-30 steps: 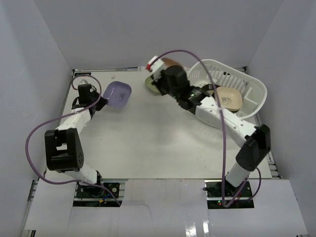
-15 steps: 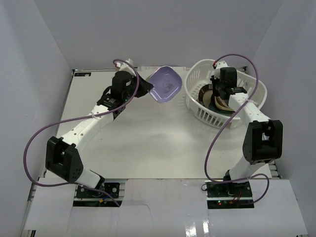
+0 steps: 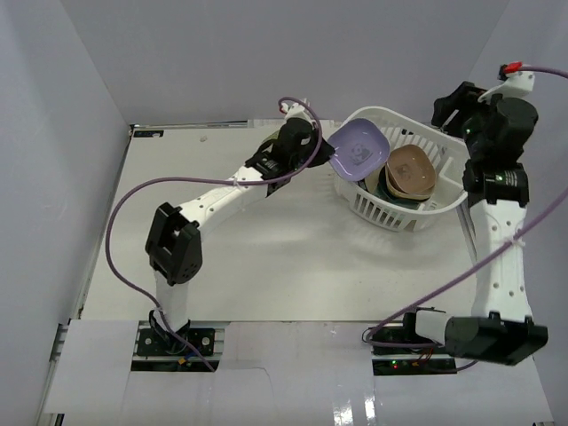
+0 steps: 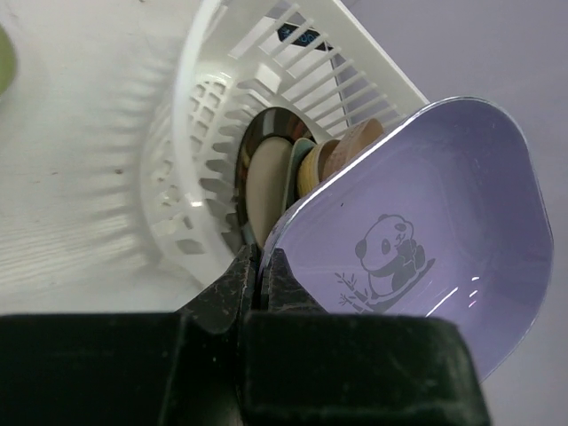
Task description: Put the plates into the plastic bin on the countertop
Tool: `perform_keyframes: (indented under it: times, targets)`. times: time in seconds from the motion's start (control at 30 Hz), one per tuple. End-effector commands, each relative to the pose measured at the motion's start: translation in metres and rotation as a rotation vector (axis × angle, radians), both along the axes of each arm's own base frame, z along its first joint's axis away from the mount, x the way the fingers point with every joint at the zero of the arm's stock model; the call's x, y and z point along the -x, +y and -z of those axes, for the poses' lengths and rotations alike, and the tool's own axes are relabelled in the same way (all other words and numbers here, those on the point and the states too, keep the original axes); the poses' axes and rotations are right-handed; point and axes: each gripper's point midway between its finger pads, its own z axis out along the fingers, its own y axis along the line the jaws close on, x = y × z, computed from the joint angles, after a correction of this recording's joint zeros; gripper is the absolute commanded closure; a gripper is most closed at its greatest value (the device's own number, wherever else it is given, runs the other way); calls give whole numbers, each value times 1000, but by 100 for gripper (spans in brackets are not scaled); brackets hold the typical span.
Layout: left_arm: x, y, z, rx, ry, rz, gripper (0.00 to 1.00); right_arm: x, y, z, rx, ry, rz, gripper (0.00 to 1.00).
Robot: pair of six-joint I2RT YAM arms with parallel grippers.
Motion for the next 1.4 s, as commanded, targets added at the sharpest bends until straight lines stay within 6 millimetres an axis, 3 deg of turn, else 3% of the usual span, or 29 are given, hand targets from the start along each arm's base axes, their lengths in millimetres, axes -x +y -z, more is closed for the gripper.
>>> perform_keyframes:
  times: [0.0, 0.03, 0.1, 0.23, 0.4, 0.6, 0.77, 0.9, 0.93, 0.97, 1.03, 1.13, 1.17, 1.2, 1.23, 1.33, 1.37]
  targets:
    - [3, -42, -40, 77, -62, 12, 100, 47, 41, -65, -118, -160, -165, 35]
    - [2, -65, -40, 84, -65, 31, 100, 53, 45, -65, -129, -167, -181, 37]
    - [-1, -84, -39, 82, -72, 33, 100, 70, 52, -68, -141, -193, -212, 38]
    - [-5, -125, -29, 85, -79, 48, 100, 84, 58, -39, -148, -146, -239, 38]
    - [-25, -142, -5, 78, -104, -15, 100, 102, 62, -27, -149, -142, -254, 37]
    - [-40, -157, -2, 112, -217, -60, 100, 114, 76, -19, -187, -137, -330, 37]
    - [-49, -169, 17, 122, -268, -62, 100, 119, 101, -10, -257, -122, -448, 37]
    - [-48, -178, 27, 150, -283, -45, 84, 117, 107, -4, -250, -103, -469, 36]
    - [-48, -180, 26, 159, -292, -42, 70, 117, 109, -5, -246, -104, -472, 36]
    - [-47, -181, 25, 158, -300, -38, 63, 115, 108, -3, -247, -100, -470, 36]
    - [-44, -182, 18, 167, -319, -34, 42, 114, 110, -4, -249, -100, -478, 36]
    - [-41, -175, 1, 166, -344, -37, 27, 109, 110, -5, -252, -97, -479, 36]
    - [-37, -169, -24, 179, -374, -39, 20, 107, 110, -4, -253, -93, -476, 36]
    - [-36, -164, -23, 168, -381, -42, 18, 106, 109, -5, -249, -98, -470, 36]
    - [-34, -160, -35, 174, -397, -42, 15, 105, 108, -7, -247, -103, -468, 36]
    - [-23, -140, -83, 186, -463, -45, 7, 101, 106, -13, -235, -116, -455, 35]
    - [-17, -125, -108, 181, -498, -51, 6, 101, 106, -16, -231, -122, -458, 35]
